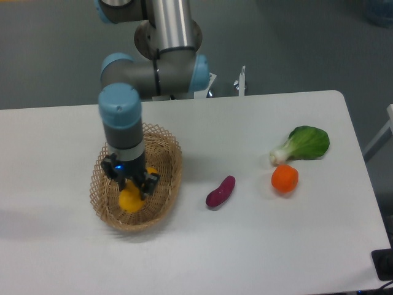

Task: Pick up the mango from the basket
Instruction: 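Lift the mango out of the basket and carry it toward the orange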

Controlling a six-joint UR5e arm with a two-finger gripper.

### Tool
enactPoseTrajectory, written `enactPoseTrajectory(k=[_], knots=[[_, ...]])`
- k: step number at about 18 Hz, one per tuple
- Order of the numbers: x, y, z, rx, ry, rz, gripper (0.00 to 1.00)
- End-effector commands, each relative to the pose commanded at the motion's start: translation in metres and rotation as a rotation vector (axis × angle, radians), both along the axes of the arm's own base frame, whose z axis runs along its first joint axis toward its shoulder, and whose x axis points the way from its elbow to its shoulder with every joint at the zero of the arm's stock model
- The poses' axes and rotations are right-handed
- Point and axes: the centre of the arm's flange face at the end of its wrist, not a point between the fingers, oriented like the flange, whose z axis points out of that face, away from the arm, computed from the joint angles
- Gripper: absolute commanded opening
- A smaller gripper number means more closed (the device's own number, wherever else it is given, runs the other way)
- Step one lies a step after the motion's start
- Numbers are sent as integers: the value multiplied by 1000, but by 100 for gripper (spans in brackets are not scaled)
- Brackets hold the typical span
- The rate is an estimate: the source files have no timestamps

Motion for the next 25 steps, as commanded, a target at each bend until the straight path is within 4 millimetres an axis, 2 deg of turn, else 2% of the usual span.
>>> enactPoseTrajectory(k=[5, 9, 11, 15, 19, 25], knots=[[-76, -56, 40, -21, 45, -43, 40], [-131, -96, 59, -77, 25, -87, 40], [-151, -109, 72, -85, 34, -108, 40], [-176, -123, 92, -83, 55, -113, 41], [-190, -137, 92, -91, 61, -127, 41], [-194, -142, 93, -90, 65, -128, 41]])
